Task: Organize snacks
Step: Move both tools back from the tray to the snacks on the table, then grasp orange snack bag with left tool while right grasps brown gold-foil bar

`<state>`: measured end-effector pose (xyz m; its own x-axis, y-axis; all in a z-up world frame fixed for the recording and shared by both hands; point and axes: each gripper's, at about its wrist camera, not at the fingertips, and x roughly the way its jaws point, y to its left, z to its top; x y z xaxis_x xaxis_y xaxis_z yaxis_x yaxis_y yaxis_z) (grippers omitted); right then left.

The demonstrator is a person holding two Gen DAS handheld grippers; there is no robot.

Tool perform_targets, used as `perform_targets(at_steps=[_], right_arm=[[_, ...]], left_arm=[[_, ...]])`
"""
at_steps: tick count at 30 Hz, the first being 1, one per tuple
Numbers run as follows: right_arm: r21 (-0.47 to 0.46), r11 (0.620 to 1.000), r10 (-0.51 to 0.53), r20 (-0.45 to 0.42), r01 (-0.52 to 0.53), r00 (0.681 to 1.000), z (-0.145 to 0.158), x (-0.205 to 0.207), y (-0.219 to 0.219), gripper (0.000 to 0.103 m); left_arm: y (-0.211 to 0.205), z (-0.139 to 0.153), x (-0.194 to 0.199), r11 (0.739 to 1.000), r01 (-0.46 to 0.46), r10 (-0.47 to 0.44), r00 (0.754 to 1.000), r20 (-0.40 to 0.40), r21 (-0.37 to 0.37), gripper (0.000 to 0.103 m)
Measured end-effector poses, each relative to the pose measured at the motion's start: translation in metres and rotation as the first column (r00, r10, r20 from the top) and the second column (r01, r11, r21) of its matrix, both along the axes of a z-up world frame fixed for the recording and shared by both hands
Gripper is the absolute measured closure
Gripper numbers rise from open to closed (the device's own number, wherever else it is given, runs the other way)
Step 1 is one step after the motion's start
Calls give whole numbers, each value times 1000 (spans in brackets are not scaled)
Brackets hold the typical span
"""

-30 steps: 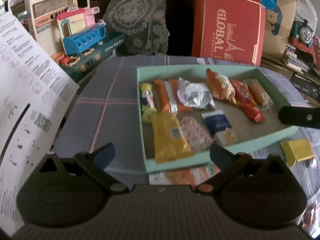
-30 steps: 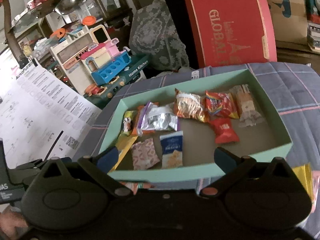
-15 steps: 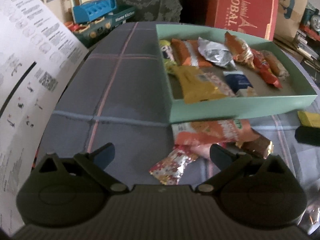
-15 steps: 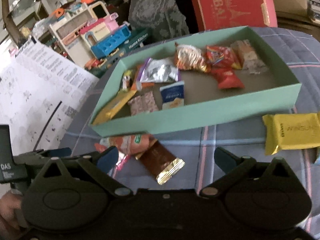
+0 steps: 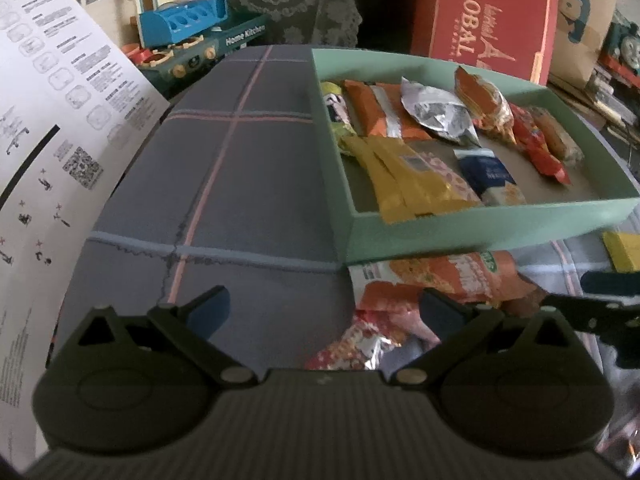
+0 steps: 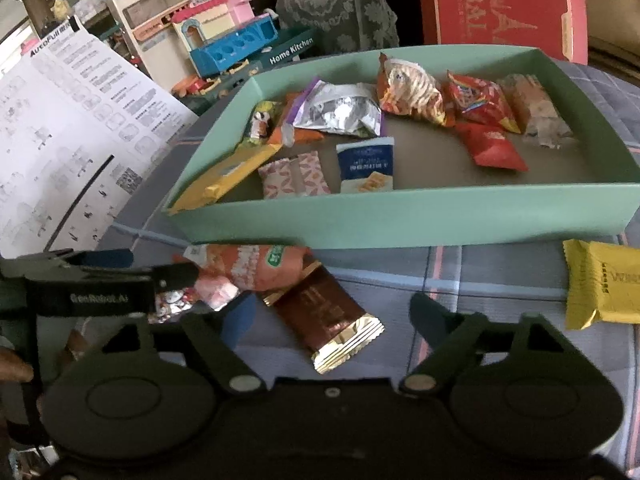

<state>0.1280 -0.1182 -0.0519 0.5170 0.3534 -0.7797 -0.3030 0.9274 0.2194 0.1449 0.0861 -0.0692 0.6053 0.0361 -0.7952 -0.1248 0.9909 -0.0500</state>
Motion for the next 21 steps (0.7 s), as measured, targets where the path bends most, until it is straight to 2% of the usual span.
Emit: perform_targets(at_steps=[3, 6, 8, 10, 14, 16, 18, 21], right_arm=[[-16, 1000, 16, 5, -16, 1000, -3, 4, 4, 25], [-35, 998, 51, 17, -50, 999, -6, 6, 11, 29], [-59, 995, 84, 26, -82, 996, -8, 5, 18, 34], [-86, 989, 118, 18, -116, 993, -12, 4, 25, 50], [-121, 983, 137, 12, -134, 991, -15, 0, 28, 57], [-116, 986, 119, 6, -118, 993, -14, -1, 24, 62], [-107, 990, 97, 2, -96, 995, -13, -4, 17, 62], [-95, 993, 66, -1, -66, 998, -14, -11, 3, 63]], left_arm=[[2, 0, 2, 999, 4, -3, 1000, 12, -35, 11], [0, 0, 3, 998, 32, -30, 999, 21, -60, 26], [-3, -1, 4, 994, 64, -63, 998, 23, -91, 44], [-8, -1, 5, 990, 92, -90, 996, 25, -105, 53], [-19, -2, 6, 981, 145, -146, 989, 1, -132, 68], [-28, -5, 3, 978, 171, -174, 985, -12, -123, 67], [-38, -6, -2, 975, 193, -195, 981, -11, -110, 67], [-48, -7, -4, 969, 209, -213, 977, -21, -130, 67]])
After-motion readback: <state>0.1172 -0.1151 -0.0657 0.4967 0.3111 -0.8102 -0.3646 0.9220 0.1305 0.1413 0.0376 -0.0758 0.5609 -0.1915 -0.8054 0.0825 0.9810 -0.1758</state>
